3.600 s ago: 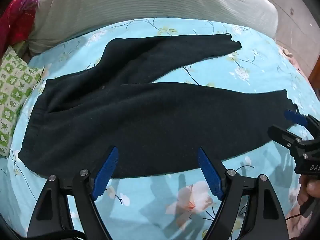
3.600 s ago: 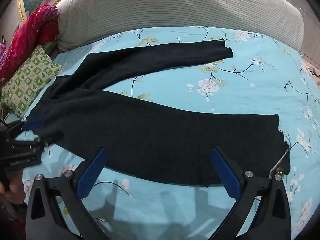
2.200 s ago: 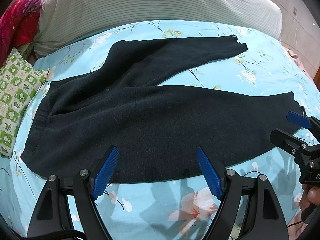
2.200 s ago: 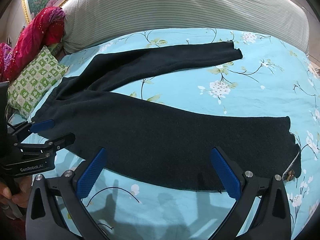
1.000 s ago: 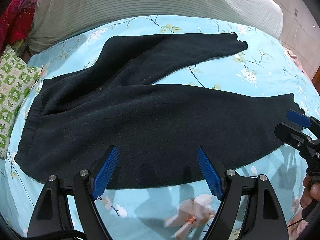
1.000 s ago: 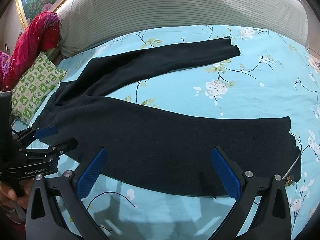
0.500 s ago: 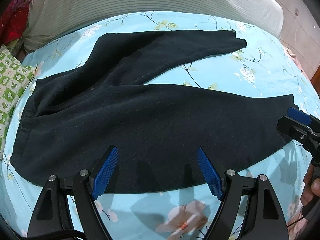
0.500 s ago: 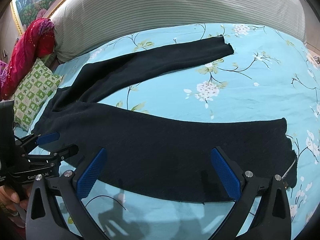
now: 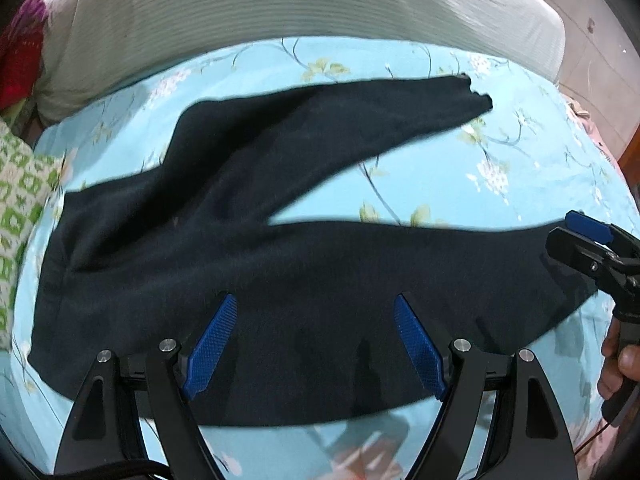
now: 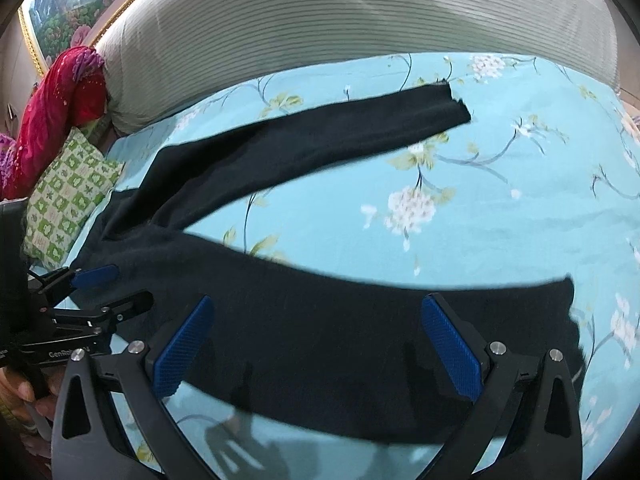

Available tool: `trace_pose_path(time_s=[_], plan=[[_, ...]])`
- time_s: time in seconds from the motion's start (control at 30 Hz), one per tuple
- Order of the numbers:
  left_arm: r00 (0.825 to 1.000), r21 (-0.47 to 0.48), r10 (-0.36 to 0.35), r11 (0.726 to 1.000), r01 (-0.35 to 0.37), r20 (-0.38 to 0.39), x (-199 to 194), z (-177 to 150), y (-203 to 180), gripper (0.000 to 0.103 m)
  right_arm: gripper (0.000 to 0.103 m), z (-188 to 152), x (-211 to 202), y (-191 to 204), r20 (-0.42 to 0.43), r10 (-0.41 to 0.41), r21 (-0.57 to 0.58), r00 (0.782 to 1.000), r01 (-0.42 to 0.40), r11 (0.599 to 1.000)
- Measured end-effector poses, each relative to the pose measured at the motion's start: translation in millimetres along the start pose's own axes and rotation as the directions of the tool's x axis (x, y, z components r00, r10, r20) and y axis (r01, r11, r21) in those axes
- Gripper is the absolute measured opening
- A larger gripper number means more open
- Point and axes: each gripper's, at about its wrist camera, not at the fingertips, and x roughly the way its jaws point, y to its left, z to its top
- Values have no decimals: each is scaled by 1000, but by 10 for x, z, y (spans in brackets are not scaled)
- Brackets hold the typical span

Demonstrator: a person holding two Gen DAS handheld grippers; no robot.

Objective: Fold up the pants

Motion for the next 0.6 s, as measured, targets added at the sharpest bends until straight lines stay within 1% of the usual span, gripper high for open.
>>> trace_pose_path(time_s=[0.1,0.23,0.3,0.4,0.6], plan=[[1000,-20,0,1000,0,-7,49,204,44,81,102,215,44,-97,10,0,-1,1000,0,1000],[1000,-27,21,999,-21,-5,127,493,83,81,102,496,110,-243,20,6,-6,1000,-6,1000],[999,-20,32,999,-32,-5,174,668,101,81,102,670,161,-345,17,9,-7,1000,-9,1000],[1000,-8,29,1000,-30,-11,254,925,129,81,102,902,224,-480,15,6,-13,1000,-6,1000],[998,51,64,997,-64,4,432,1384,153,81,102,1490,433,-730,3,-17,-54,1000,17,998]])
